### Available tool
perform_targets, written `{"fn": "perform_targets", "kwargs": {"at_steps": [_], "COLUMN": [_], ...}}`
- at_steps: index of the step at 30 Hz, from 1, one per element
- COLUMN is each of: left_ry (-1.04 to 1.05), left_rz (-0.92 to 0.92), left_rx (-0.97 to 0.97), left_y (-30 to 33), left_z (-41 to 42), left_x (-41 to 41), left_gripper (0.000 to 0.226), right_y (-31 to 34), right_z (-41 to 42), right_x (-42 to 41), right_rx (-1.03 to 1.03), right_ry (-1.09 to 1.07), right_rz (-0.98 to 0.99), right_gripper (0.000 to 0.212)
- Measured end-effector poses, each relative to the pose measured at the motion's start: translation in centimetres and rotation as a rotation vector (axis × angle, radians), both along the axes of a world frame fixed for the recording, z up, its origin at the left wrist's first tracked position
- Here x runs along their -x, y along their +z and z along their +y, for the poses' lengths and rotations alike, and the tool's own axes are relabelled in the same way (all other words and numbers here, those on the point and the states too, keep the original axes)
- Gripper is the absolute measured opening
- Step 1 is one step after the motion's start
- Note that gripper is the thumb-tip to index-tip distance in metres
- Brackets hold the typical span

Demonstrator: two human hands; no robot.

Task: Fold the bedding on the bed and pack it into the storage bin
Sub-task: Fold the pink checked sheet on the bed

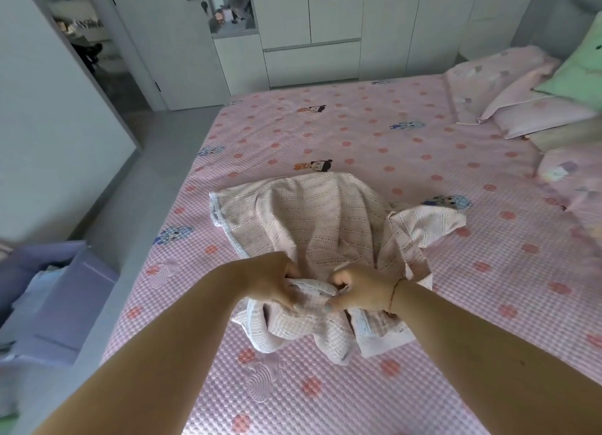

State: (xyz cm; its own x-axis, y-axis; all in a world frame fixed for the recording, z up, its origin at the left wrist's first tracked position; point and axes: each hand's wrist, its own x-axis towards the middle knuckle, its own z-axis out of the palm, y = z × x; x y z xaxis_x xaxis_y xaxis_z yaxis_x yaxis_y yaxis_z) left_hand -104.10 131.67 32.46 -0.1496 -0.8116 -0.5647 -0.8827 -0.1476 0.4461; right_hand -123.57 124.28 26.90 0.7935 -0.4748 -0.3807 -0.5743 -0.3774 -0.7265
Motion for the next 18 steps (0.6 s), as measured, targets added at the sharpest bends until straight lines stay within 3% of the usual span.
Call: {"fn": "perform_targets", "kwargs": {"at_steps": [4, 7, 11, 13, 15, 18], "left_ry": [0.044, 0.148, 0.482, 0.689, 0.914, 0.994], "left_rz": [-0.115, -0.151, -0.111, -0.024, 0.174, 0.209], "left_rx": [-0.071, 0.009, 0.158, 0.058, -0.156, -0.259], "left_y": [-1.8, -2.6, -3.0, -2.8, -2.4, -3.8], "left_z": [1.8, 2.6, 3.4, 3.8, 4.4, 4.1], "left_x": [-1.7, -2.1, -2.3, -1.8, -0.5, 0.8], "left_gripper": [0.031, 0.044, 0.053, 0.061, 0.067, 0.070], "right_y": [-0.5, -0.8, -1.8, -2.0, -1.6, -0.9], "right_z": [0.2, 0.8, 1.0, 1.3, 2.1, 4.3], "right_x": [0.0, -0.1, 0.0, 0.0, -0.4, -1.3], "right_rx": [-0.007, 0.047, 0.090, 0.096, 0.144, 0.221], "right_ry": [0.034, 0.029, -0.063, -0.062, 0.028, 0.183], "right_rz": [0.067, 0.089, 0.072, 0.093, 0.132, 0.169], "right_gripper": [0.036, 0.038, 0.037, 0.039, 0.035, 0.034]}}
